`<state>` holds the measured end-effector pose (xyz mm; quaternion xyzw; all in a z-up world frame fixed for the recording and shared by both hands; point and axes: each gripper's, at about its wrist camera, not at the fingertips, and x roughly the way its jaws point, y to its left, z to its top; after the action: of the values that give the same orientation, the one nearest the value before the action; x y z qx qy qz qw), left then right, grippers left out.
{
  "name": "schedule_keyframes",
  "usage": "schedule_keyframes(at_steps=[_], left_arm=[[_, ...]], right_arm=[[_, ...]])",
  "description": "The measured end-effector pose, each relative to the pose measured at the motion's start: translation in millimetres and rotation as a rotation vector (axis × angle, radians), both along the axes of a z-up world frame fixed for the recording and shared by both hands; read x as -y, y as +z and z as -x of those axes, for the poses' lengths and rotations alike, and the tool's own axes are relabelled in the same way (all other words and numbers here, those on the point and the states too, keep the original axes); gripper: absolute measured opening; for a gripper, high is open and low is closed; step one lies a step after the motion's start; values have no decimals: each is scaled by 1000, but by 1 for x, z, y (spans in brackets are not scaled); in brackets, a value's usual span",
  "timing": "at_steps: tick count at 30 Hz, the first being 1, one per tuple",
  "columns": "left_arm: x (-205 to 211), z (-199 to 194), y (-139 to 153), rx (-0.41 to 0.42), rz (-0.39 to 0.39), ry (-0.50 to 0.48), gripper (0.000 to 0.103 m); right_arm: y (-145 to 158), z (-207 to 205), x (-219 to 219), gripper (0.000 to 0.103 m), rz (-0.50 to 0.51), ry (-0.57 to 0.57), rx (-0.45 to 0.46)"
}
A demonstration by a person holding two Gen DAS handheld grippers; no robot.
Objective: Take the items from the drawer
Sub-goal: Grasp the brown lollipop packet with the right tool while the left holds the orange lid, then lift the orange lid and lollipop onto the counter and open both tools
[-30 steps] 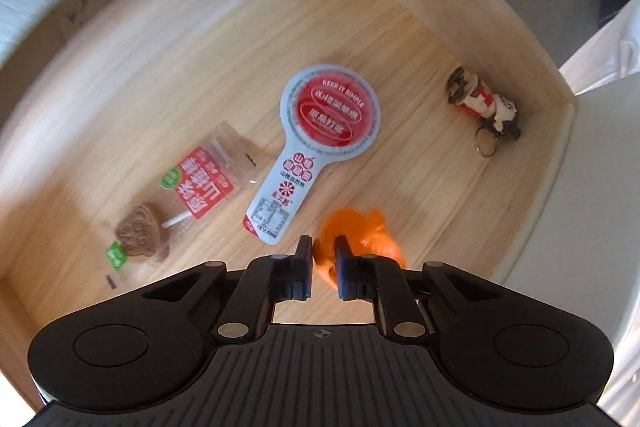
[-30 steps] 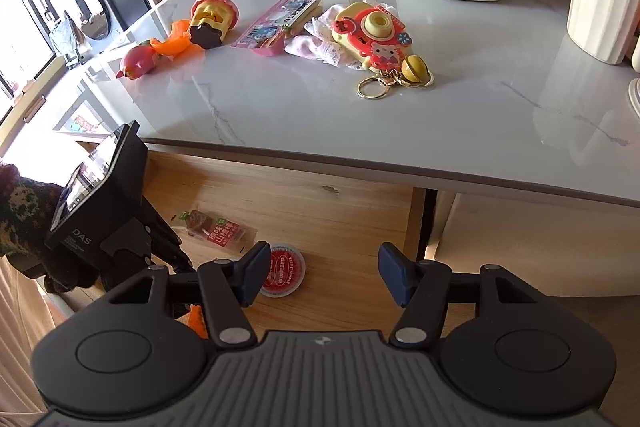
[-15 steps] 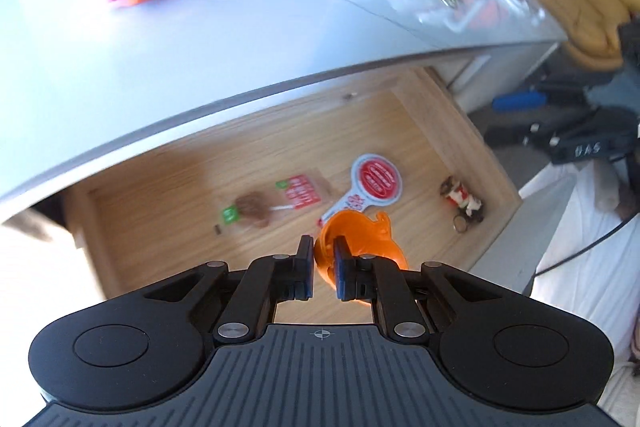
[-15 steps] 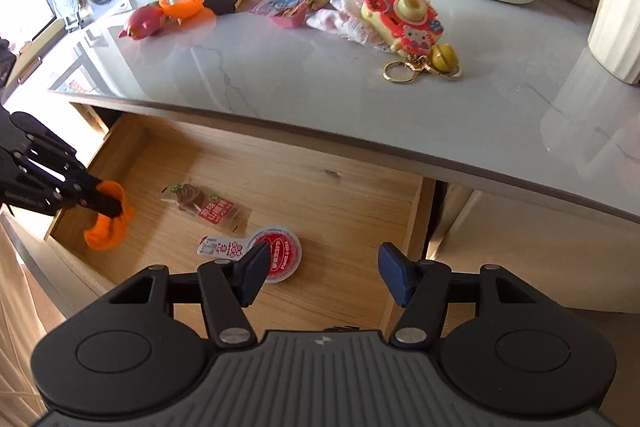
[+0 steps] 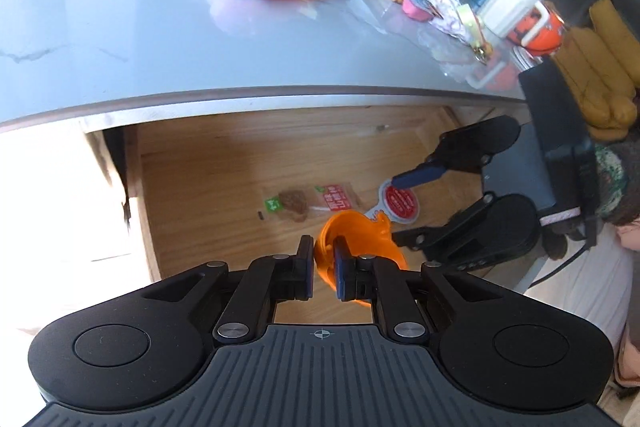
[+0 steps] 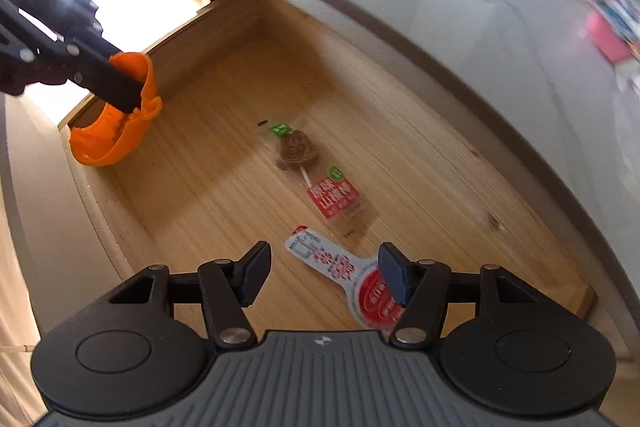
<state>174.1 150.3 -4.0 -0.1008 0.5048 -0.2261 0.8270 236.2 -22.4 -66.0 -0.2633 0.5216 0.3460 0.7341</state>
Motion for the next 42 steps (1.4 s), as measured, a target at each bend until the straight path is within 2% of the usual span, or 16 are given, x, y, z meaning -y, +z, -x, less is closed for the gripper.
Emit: schedule_keyframes(at_steps=[4, 9, 14, 19, 23, 25, 29, 31, 35, 42], left_arm=[[-13, 4, -3, -13, 17, 32, 12], [-21, 5, -8, -30, 6, 62, 12], [-20, 8, -11, -31, -33, 50, 12], [-17, 8, -12, -27, -43, 36, 12], [-18, 9, -13, -30, -48, 41, 12], [-18, 8, -14, -34, -50, 42, 12], [-21, 7, -17, -45, -47, 56, 12], [-21, 7, -17, -41, -50, 57, 12], [-15, 8, -16, -24, -76, 33, 12], [-3, 6, -13, 16, -97, -4, 12]], right_arm=[[-24, 1, -32, 57, 71, 115, 37], [-42, -4, -53, 57, 52, 154, 83], [-49, -11, -62, 57, 8, 150, 103], [-48, -24, -61, 58, -29, 119, 63], [-46, -23, -58, 58, -18, 127, 39], [-44, -21, -56, 40, -14, 141, -11], [-37, -17, -44, 36, -26, 136, -116], [-30, -12, -34, 36, -15, 126, -132], [0, 2, -6, 36, -15, 101, -78], [69, 40, 56, 36, -74, -46, 50]])
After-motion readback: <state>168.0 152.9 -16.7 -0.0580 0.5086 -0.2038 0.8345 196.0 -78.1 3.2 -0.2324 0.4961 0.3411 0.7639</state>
